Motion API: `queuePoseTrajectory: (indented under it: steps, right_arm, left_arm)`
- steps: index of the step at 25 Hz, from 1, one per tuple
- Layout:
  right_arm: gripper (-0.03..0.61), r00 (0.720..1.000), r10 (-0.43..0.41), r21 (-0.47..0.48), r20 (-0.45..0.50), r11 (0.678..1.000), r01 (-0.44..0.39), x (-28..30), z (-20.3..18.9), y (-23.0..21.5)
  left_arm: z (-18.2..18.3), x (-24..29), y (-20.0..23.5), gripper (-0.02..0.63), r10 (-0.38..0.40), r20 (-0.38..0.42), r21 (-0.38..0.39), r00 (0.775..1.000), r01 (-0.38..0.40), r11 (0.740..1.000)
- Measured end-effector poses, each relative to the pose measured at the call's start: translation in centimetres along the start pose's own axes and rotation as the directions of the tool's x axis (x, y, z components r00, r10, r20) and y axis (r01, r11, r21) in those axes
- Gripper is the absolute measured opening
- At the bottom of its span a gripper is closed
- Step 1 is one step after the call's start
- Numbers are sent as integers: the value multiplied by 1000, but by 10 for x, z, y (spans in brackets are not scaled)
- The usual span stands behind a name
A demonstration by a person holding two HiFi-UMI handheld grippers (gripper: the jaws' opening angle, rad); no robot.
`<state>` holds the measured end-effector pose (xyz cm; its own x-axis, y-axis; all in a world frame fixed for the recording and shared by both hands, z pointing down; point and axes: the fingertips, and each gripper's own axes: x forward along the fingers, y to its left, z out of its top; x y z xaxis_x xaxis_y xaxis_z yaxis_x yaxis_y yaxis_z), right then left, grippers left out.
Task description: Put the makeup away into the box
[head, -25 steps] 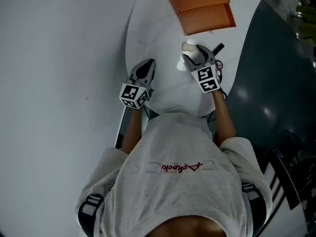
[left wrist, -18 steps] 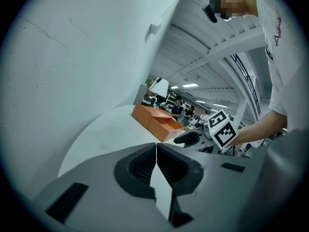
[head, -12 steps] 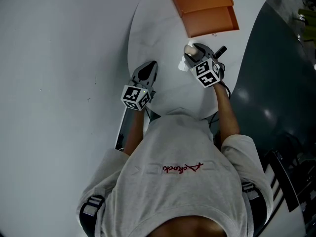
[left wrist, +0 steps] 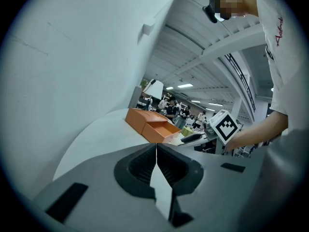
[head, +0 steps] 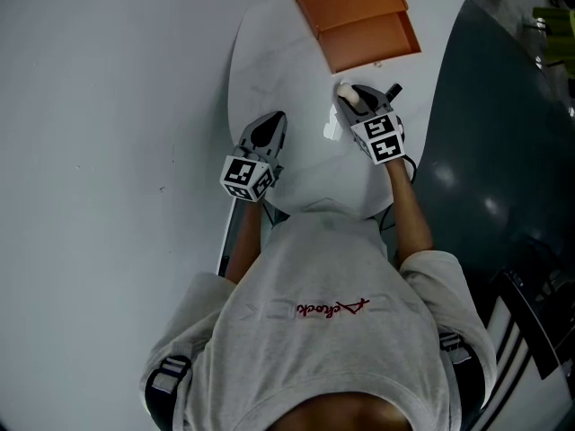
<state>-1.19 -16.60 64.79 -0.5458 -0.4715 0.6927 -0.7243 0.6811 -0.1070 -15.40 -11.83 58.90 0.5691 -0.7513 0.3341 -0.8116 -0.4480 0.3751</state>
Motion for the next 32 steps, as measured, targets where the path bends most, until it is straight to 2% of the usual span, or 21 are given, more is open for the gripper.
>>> queuePoseTrajectory:
  steps: [4,12,18,25,29,32]
  right_arm:
    - [166,995,-78,93,67,993,72,-23,8,-23]
    - [166,983,-153,150,102,979,136,-56,0,-44]
    - [166,981,-154,136,117,981,138,-55,8,-51]
    - [166,976,-140,66,168,989,130,-25,61,-71]
    - [166,972,-135,63,194,990,125,-6,91,-80]
    - [167,973,-131,72,192,990,119,2,98,-82]
  left_arm:
    - [17,16,-8,12,-35,13,41,999,35,999]
    - [37,42,-32,12,-104,17,99,994,102,990]
    - [37,43,-42,12,-110,7,102,994,108,989]
    - [31,28,-34,12,-76,13,79,997,75,994]
    - [27,21,-28,12,-55,18,65,998,53,996]
    - [26,16,-24,12,-42,23,54,999,40,998]
